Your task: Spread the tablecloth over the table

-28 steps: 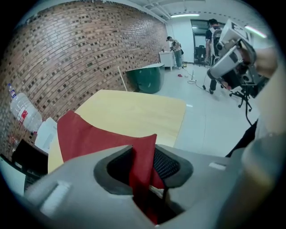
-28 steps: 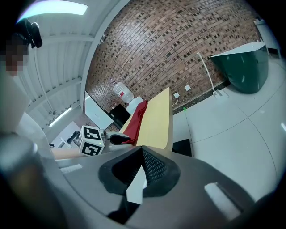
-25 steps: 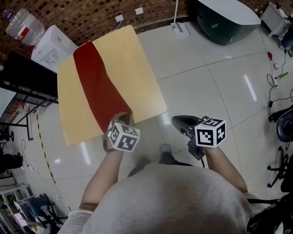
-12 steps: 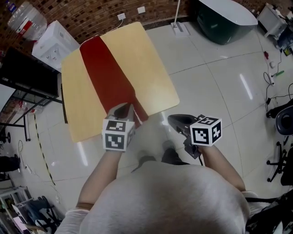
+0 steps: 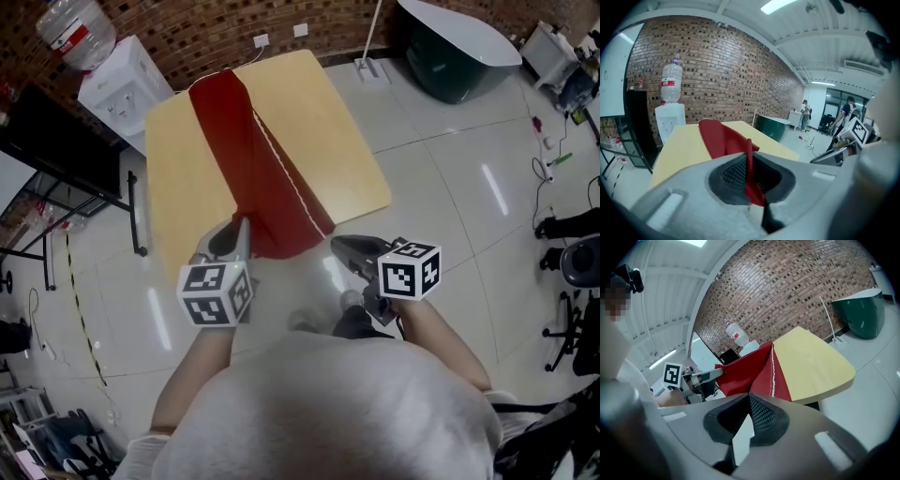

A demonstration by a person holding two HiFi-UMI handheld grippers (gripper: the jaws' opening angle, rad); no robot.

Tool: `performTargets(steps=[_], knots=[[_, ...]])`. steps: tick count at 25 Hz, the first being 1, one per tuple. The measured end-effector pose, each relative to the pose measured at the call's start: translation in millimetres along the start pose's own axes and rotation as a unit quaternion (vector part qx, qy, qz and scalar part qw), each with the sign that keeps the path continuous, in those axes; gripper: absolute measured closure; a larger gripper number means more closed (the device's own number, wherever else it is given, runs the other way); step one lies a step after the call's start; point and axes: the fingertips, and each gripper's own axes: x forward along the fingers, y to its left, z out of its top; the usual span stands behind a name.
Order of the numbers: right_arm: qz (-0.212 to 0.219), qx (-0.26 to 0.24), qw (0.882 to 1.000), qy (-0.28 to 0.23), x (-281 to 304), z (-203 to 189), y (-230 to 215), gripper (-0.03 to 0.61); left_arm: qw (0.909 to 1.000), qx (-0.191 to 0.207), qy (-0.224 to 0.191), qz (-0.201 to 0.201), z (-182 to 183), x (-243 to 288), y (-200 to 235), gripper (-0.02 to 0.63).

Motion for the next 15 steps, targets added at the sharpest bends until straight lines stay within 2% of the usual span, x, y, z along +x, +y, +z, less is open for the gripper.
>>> performTargets(steps=[3,6,11,15], knots=[[-0.009,-0.008,1.0,0.001,11.5,-10.5,8.9,0.578,0.9991,-0.041,0.009,0.003,-25.3,-13.4,19.0,0.606],[-0.019,-0.004,1.0,0.004,23.9,-20.2,12.5,0.526,0.9972,-0.072,0.022,0.008,-49.1,-19.7,33.9,0.606],[-0.081,0.027,0.996,-0.026,30.7,-25.3,-9.5,0.493,0.9963,-0.076,0.038,0.009,-70.2,-24.4,48.0,0.606],[-0.096,0.074,0.992,-0.033,36.5,-34.3,-30.1,0.427,0.9958,-0.081,0.042,0.009,-77.9,-26.2,52.2,0.606]])
